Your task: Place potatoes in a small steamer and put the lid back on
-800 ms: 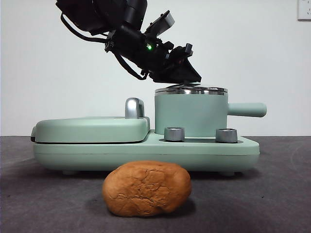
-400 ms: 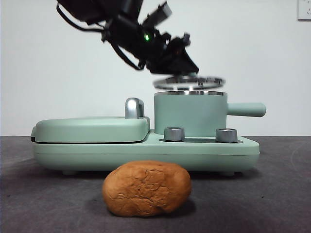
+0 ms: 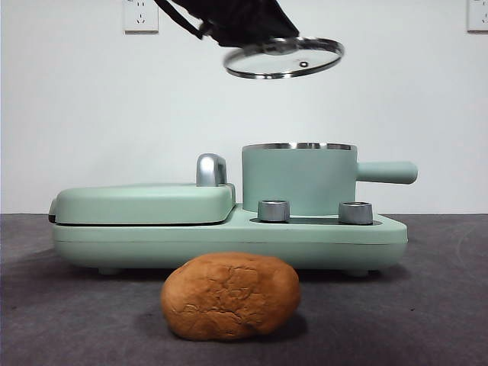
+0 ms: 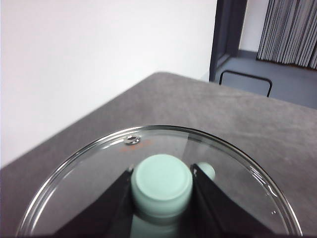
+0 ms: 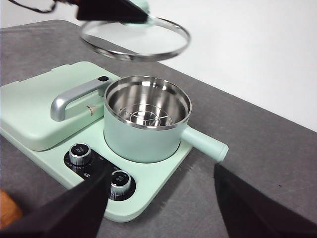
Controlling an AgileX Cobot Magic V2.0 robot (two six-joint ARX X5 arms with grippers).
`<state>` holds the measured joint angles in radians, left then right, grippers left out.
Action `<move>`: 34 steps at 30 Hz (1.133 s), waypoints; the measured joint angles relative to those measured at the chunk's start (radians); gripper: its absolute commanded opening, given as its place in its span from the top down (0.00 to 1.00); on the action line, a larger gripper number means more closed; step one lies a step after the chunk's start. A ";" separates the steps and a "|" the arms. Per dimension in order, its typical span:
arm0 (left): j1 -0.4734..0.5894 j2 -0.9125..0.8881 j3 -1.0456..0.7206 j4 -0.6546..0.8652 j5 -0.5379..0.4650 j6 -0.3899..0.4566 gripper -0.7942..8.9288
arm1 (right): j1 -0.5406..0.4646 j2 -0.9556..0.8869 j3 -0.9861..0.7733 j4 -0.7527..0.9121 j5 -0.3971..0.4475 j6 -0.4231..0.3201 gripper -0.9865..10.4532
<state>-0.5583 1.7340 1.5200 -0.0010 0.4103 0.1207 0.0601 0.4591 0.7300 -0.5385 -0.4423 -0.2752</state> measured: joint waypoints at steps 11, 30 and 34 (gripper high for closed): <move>0.100 -0.144 -0.001 -0.245 -0.002 0.000 0.90 | 0.129 0.003 0.000 -0.010 0.000 0.000 0.63; 0.234 -0.445 -0.213 -0.364 0.005 0.018 0.90 | 0.469 0.340 0.000 -0.023 0.030 -0.058 0.57; 0.270 -0.473 -0.213 -0.400 0.005 0.018 0.90 | 0.555 0.442 0.000 -0.005 0.091 -0.088 0.57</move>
<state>-0.2886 1.2606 1.3067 -0.4011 0.4149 0.1387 0.6151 0.9012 0.7303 -0.5430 -0.3511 -0.3630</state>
